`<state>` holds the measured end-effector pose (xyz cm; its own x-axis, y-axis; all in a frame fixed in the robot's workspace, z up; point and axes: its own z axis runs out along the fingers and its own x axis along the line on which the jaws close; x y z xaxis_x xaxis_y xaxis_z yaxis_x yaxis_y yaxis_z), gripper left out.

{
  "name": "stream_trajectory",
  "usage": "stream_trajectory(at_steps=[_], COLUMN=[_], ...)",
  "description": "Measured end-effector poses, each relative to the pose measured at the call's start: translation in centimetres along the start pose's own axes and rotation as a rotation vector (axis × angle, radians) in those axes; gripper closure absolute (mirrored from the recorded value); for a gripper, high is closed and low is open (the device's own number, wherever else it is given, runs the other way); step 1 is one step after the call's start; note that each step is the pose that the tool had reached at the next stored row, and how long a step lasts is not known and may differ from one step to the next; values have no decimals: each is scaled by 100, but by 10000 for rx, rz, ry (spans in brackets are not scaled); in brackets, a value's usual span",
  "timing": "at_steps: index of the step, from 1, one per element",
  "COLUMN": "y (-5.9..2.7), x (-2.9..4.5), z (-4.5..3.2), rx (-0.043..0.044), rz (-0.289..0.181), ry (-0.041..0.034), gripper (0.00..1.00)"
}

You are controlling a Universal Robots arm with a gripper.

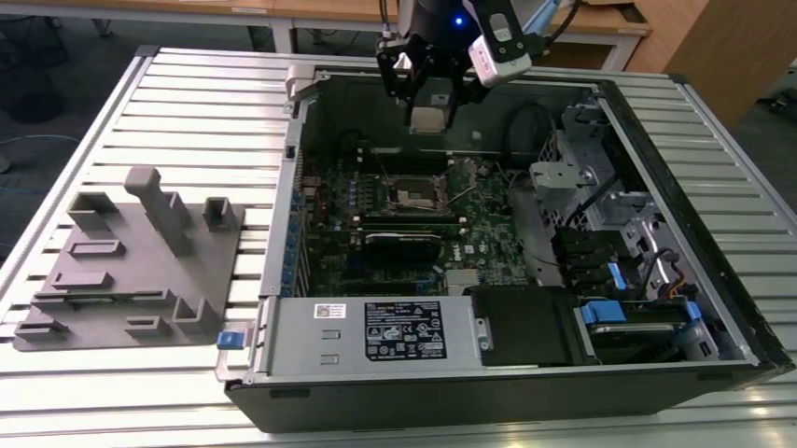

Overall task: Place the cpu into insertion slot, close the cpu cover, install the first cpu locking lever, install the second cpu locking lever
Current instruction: 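Place the cpu into insertion slot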

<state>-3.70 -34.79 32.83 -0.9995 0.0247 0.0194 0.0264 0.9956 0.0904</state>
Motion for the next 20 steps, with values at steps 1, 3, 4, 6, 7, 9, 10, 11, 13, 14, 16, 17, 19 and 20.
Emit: stream_trajectory(at_steps=[1,3,4,6,7,9,10,11,13,14,16,17,19,20], y=[0,0,0,0,0,-1,-2,-2,-2,-2,-2,-3,-3,-3], x=[0,0,0,0,0,0,0,0,0,0,0,0,-1,-1], z=[0,1,2,2,4,13,18,23,25,25,27,27,31,35], rx=[0,-2,-2,-2,-3,-5,-3,-2,0,0,-2,-1,-5,-5], rz=[0,0,0,0,0,0,0,0,0,0,0,0,0,0], ry=[0,-1,-1,-1,-1,-2,-1,-1,0,0,-1,0,-2,-2], gripper=[46,46,46,46,46,46,46,46,46,46,46,46,46,46])
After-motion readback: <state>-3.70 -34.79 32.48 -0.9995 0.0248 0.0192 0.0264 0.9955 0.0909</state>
